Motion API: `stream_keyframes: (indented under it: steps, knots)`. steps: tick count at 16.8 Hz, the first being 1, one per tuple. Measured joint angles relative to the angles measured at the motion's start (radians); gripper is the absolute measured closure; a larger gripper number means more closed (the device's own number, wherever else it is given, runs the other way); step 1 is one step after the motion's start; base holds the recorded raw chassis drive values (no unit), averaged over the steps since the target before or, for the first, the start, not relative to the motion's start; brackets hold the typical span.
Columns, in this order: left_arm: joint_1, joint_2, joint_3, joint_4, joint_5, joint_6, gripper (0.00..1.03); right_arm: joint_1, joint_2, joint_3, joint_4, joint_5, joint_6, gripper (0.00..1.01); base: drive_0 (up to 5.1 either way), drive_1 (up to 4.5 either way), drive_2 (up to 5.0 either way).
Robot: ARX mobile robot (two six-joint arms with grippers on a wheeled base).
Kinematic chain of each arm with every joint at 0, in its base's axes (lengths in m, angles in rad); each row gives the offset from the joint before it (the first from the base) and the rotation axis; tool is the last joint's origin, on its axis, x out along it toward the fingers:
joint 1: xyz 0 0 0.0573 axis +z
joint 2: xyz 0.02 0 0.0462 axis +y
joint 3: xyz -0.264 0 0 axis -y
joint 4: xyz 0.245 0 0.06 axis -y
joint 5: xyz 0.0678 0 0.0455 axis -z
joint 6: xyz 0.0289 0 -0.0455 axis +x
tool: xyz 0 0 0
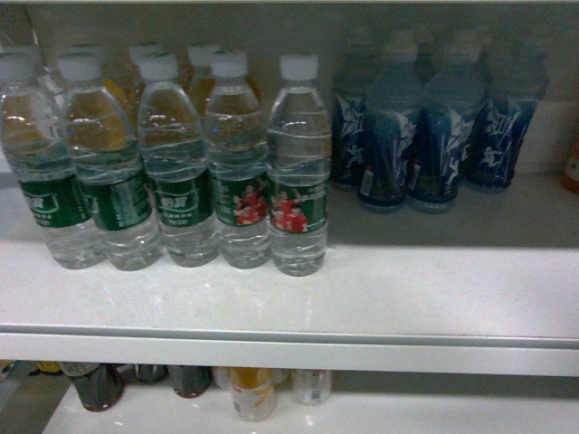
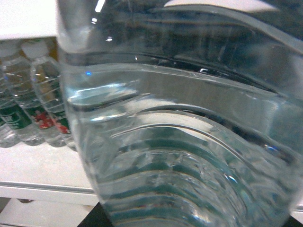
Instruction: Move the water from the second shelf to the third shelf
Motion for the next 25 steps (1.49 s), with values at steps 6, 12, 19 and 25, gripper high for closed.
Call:
stream_keyframes:
  steps: [6, 12, 19, 25]
  knots:
    - [0.0, 0.0, 0.0, 0.001, -0.001, 0.0, 0.05, 0.0, 0.0, 0.0, 0.005, 0.0, 0.0, 0.61, -4.8, 2.67, 2.7]
    - [-0.001, 0.0, 0.0, 0.0, -0.006, 0.0, 0.05, 0.002, -0.001, 0.0, 0.009, -0.026, 0.0, 0.61, -4.8, 2.67, 2.7]
    - [-0.001, 0.0, 0.0, 0.001, 0.0, 0.0, 0.05, 0.001, 0.0, -0.001, 0.002, 0.0, 0.0, 0.61, -4.8, 2.67, 2.7]
    - [-0.001, 0.0, 0.0, 0.001, 0.0, 0.0, 0.05, 0.0, 0.0, 0.0, 0.003, 0.0, 0.0, 0.61, -4.8, 2.67, 2.7]
